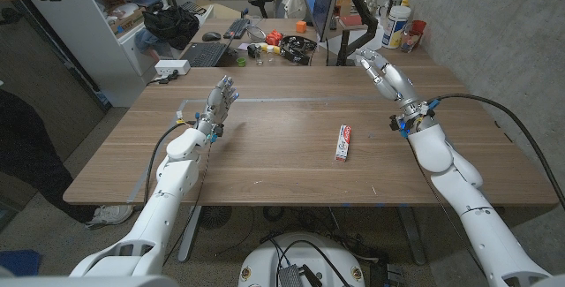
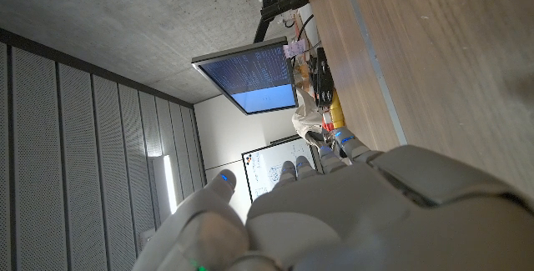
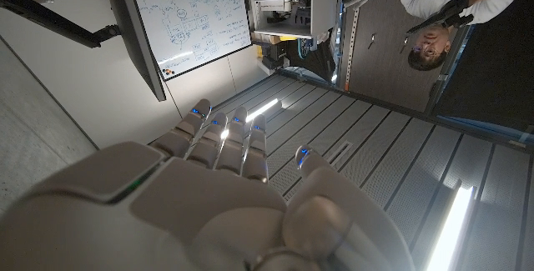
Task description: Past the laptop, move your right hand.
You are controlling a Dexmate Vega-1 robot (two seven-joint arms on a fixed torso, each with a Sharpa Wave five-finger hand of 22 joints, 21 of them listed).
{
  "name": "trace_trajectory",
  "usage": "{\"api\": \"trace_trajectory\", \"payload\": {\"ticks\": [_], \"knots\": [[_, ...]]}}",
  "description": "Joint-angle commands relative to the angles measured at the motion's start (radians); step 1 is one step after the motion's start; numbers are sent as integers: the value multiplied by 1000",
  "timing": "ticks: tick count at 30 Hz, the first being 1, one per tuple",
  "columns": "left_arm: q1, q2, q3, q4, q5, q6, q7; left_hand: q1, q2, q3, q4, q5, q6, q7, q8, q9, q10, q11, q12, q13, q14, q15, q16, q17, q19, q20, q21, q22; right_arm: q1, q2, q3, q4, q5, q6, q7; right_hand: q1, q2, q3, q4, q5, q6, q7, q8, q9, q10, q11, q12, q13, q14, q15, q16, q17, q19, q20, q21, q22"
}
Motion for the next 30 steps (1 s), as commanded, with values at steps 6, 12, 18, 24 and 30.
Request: {"api": "trace_trajectory", "payload": {"ticks": [6,12,18,24,30], "knots": [[-11,-2,-3,24,0,-7,-7,3,107,-4,-3,6,-60,-7,3,4,-50,-5,4,5,-103,-37,5,4,-50,-44,7,2,3,-31,-28,-9,-34,-29,-16,15,9,7,-4,4,12,-3,-5,4,11,1,0,3,12,-29,-2,3,12,-65,0,2],[-15,-3,-4,33,1,-9,-9,3,107,-4,-3,6,-59,-6,3,4,-50,-5,4,5,-102,-38,5,4,-50,-44,7,2,2,-40,-36,-12,-46,-38,-22,16,8,7,-5,4,16,-3,-4,4,12,0,0,3,14,-28,-2,3,13,-64,0,2],[-17,-4,-6,38,0,-10,-11,3,107,-5,-3,6,-60,-5,3,4,-50,-3,4,5,-103,-37,5,4,-51,-42,8,2,1,-54,-45,-14,-58,-42,-27,16,8,8,-4,3,20,-2,-4,4,15,1,0,3,16,-28,-2,3,13,-64,-1,2],[-18,-4,-6,40,1,-10,-12,3,107,-5,-3,6,-60,-6,3,4,-49,-5,4,5,-103,-37,5,3,-50,-43,8,2,1,-69,-53,-15,-69,-48,-29,16,7,9,-4,3,25,-2,-4,4,20,5,0,3,18,-28,-2,4,15,-64,-1,2],[-17,-5,-6,37,3,-9,-10,3,107,-5,-3,6,-61,-6,3,4,-49,-3,4,5,-103,-38,5,3,-51,-43,8,2,-5,-78,-57,-18,-74,-59,-30,15,7,9,-4,2,27,-2,-5,4,21,2,-1,3,18,-29,-3,4,16,-65,-2,2]]}}
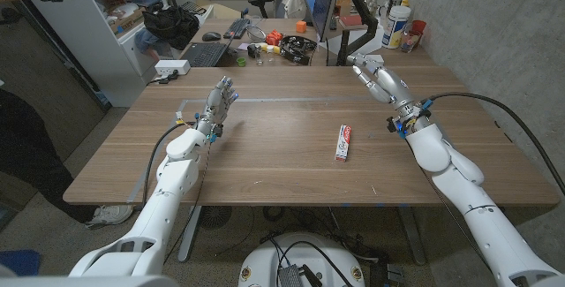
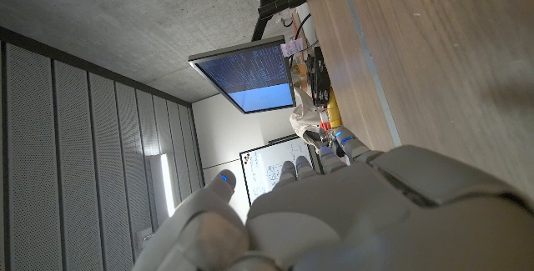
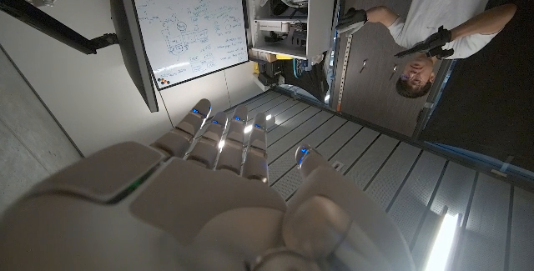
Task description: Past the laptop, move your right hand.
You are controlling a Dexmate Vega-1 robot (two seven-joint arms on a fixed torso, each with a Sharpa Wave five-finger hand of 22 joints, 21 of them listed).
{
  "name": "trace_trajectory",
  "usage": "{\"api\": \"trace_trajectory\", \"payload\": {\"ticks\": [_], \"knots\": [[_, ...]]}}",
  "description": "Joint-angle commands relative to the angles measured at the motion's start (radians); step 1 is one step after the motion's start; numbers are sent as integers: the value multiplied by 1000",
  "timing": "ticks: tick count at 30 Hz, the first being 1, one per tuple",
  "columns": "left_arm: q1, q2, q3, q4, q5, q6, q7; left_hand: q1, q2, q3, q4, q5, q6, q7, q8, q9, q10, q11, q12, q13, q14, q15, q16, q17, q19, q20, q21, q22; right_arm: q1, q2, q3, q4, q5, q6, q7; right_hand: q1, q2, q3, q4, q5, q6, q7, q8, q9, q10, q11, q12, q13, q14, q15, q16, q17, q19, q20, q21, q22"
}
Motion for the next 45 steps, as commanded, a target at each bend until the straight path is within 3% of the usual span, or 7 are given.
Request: {"api": "trace_trajectory", "payload": {"ticks": [1,45], "knots": [[0,-2,-1,1,3,0,0,3,107,-5,-3,6,-61,-6,3,4,-50,-2,4,5,-103,-38,5,3,-51,-43,7,2,-6,-26,-14,-5,-16,-15,-4,9,6,5,0,2,8,-1,-5,4,7,-2,-1,4,8,-25,-3,1,5,-65,-2,2],[7,0,0,-8,8,5,5,3,108,-9,-3,7,-61,-7,3,4,-51,-4,3,5,-104,-38,5,3,-52,-43,10,2,-11,-88,-73,-16,-77,-55,-3,12,6,12,-2,2,18,-1,-9,5,14,-4,-7,4,13,-26,-4,1,9,-66,-6,2]]}}
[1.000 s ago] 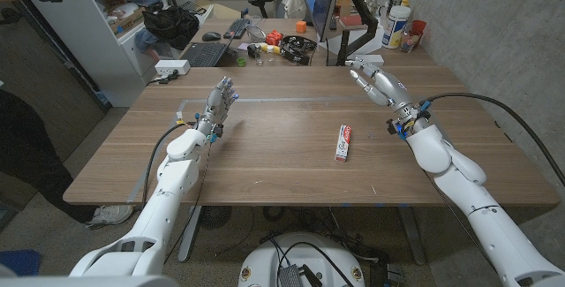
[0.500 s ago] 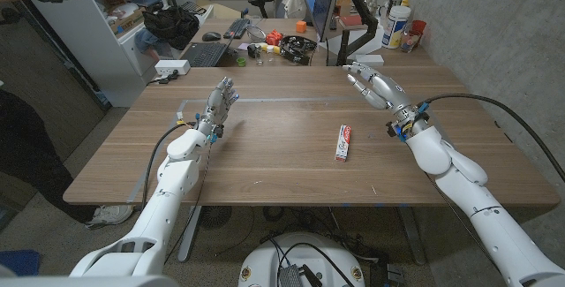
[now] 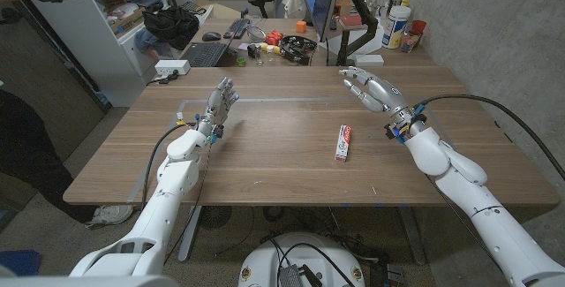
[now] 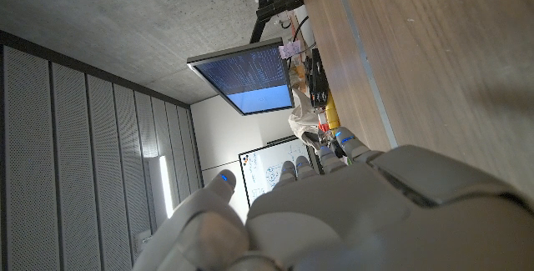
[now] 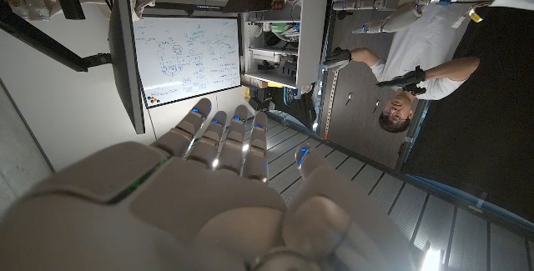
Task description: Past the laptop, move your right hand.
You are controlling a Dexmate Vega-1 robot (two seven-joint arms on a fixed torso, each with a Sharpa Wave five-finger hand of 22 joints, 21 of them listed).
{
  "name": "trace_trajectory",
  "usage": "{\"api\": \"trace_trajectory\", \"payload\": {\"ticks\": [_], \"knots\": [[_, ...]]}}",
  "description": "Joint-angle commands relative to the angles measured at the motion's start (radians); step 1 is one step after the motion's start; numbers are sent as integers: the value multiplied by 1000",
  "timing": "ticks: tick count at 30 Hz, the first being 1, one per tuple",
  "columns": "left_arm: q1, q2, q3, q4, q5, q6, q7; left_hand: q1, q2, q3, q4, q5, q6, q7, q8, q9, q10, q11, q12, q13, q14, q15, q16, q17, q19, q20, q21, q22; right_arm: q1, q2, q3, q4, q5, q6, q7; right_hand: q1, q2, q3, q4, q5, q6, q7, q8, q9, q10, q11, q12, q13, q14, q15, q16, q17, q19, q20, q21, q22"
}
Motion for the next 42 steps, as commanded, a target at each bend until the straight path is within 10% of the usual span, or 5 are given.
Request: {"api": "trace_trajectory", "payload": {"ticks": [1,42], "knots": [[1,1,-1,-3,1,2,4,3,108,-5,1,7,-60,-6,3,4,-51,-5,4,5,-104,-37,5,3,-52,-42,10,2,1,-15,-19,-3,-16,-18,1,12,6,7,2,2,15,-1,-2,5,10,-1,-7,4,9,-31,0,2,9,-67,-2,2],[-6,3,-10,24,-2,-6,-8,3,108,-7,1,8,-62,-6,3,4,-53,-4,3,5,-104,-38,5,3,-53,-42,12,1,12,-55,-80,-7,-48,-56,3,16,4,13,-3,2,34,-2,-3,5,28,1,-8,4,12,-32,-1,1,14,-69,-7,2]]}}
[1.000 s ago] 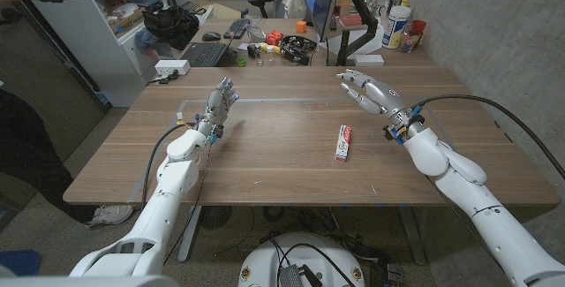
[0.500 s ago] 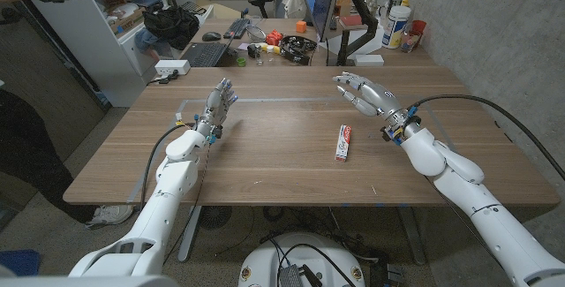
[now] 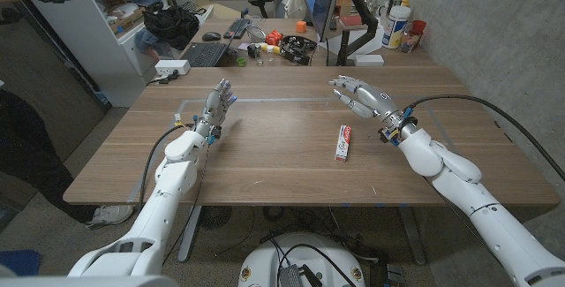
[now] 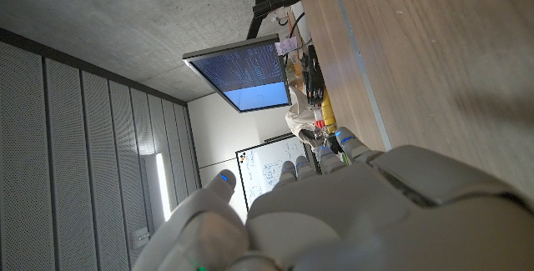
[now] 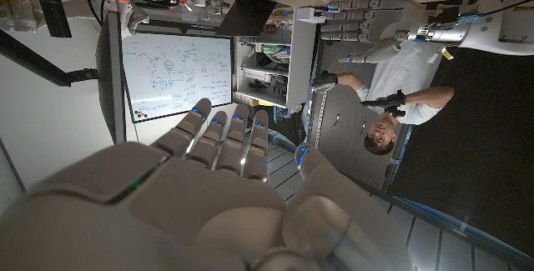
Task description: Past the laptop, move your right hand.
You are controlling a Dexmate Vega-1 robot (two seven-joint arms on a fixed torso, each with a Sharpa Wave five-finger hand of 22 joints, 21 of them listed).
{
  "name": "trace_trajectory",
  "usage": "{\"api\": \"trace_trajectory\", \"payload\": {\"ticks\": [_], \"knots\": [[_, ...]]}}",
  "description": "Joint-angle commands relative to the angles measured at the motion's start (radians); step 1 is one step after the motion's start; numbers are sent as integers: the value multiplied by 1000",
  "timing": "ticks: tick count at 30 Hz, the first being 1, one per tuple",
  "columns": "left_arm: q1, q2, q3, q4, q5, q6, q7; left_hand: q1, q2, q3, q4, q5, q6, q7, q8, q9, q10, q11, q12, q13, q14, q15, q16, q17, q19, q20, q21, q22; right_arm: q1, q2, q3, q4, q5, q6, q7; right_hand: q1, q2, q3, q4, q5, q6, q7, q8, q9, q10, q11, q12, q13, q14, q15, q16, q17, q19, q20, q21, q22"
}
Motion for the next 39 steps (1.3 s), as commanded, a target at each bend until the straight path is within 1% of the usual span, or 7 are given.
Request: {"api": "trace_trajectory", "payload": {"ticks": [1,5,7,11,19,39], "knots": [[-2,-1,1,4,1,-3,-3,3,108,-3,-2,4,-62,-6,3,4,-53,-5,3,5,-105,-38,5,3,-54,-42,5,1,-3,-15,-10,-4,-8,-8,-1,8,2,9,1,2,8,-1,-3,5,10,1,0,4,7,-27,-1,4,8,-64,-3,2],[-2,-1,2,2,2,-2,-2,3,108,-4,-2,4,-64,-6,2,4,-52,-4,3,5,-105,-38,5,3,-54,-41,5,1,-7,-18,-10,-8,-11,-15,-1,7,1,9,2,2,10,0,-3,5,11,0,0,4,8,-28,-1,4,9,-64,-3,2],[-2,-2,2,1,2,-1,-2,3,108,-4,-2,4,-63,-7,2,4,-53,-8,3,5,-105,-38,5,3,-54,-42,5,1,-10,-19,-10,-12,-13,-22,1,7,0,9,2,2,11,0,-3,5,12,0,-1,4,9,-28,0,4,9,-64,-3,2],[-1,-2,2,-1,2,-2,-1,3,108,-4,-2,4,-63,-6,3,4,-52,-4,3,5,-104,-37,5,3,-54,-42,6,1,-12,-25,-14,-11,-20,-22,0,7,0,9,2,2,12,0,-3,5,13,0,-1,4,10,-27,0,4,10,-64,-3,2],[1,-2,2,-3,2,0,-1,3,108,-4,-2,4,-62,-6,3,4,-52,-5,3,5,-105,-37,5,3,-54,-41,6,1,-12,-33,-20,-14,-26,-28,2,8,0,10,1,2,13,0,-4,5,14,0,-1,4,10,-27,-1,4,11,-66,-4,2],[0,8,-11,10,-5,-4,-11,3,109,-4,-2,5,-62,-6,3,4,-53,-6,3,5,-104,-38,5,3,-54,-41,7,1,2,-39,-63,-22,-65,-66,3,18,4,17,-7,3,18,-2,-5,5,16,1,-4,4,13,-29,-1,3,16,-67,-5,2]]}}
